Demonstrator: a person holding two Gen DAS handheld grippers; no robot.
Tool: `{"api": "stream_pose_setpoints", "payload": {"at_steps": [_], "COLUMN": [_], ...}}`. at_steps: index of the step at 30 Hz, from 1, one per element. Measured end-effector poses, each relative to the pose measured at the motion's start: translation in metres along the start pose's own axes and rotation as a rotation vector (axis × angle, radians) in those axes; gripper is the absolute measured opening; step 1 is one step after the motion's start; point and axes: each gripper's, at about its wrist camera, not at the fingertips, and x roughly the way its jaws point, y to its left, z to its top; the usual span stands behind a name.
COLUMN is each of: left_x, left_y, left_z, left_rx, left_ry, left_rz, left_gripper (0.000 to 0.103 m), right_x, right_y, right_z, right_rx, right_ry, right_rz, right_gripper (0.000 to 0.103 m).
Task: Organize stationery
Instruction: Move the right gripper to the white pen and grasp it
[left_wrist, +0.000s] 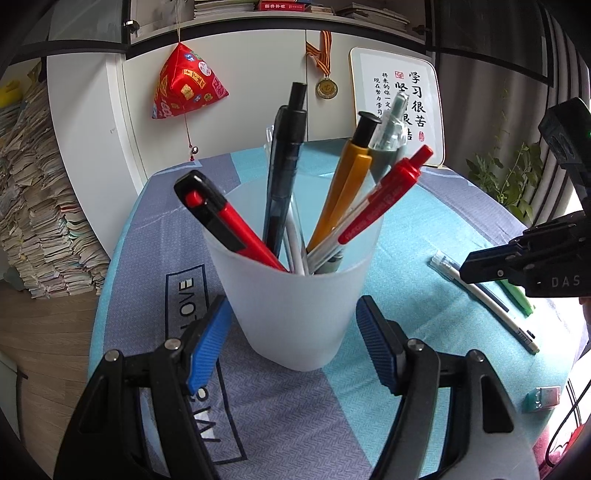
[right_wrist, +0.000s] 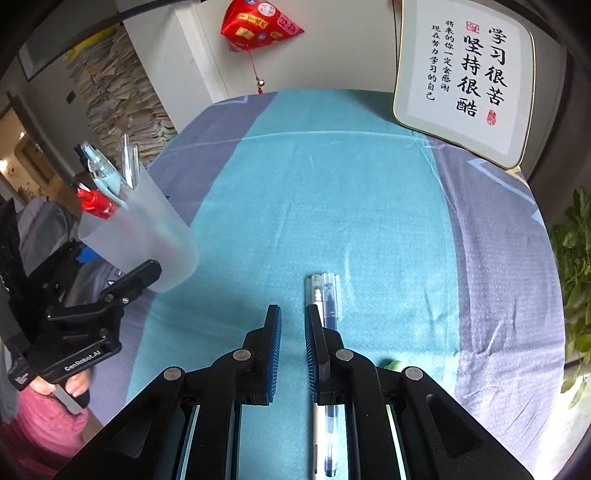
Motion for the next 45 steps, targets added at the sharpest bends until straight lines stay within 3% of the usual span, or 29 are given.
{"api": "stream_pose_setpoints", "payload": {"at_steps": [13,18,24,26,28,30,45], "left_x": [0.002,0.003,0.003,0.003,0.003,0.003,0.003], "left_y": [0.0,0.0,0.0,0.0,0.0,0.0,-0.001], "left_z": [0.0,0.0,0.0,0.0,0.0,0.0,0.0], "left_rx": [-0.003,-0.004,-0.004,-0.005,-0.005,-0.004,-0.002], "left_ry": [0.008,0.009,0.009,0.009,0.009,0.009,0.009], "left_rz": [-0.005,-0.007,-0.007,-0.007,-0.007,-0.007,-0.005], "left_gripper": [0.069,0.069,0.069,0.069,0.069,0.069,0.069], "right_x": [0.025,0.029,0.032,0.032,0.032,0.03,-0.075], "right_y": [0.003,0.009,0.013,0.013,0.014,0.013,0.032], "right_z": [0.003,0.007,0.012,0.013,0.014,0.014,0.024], "right_rx": [-0.052,-0.084,-0.113,-0.117,-0.117,-0.1,-0.069], "right_ry": [0.032,0.022,0.043,0.043,0.046,0.043,-0.238], "right_rz": [-0.095,-0.093,-0.106,-0.105,-0.106,-0.098,-0.021], "right_gripper": [0.012,0.025,0.025,0.024,0.011,0.011,0.01]}}
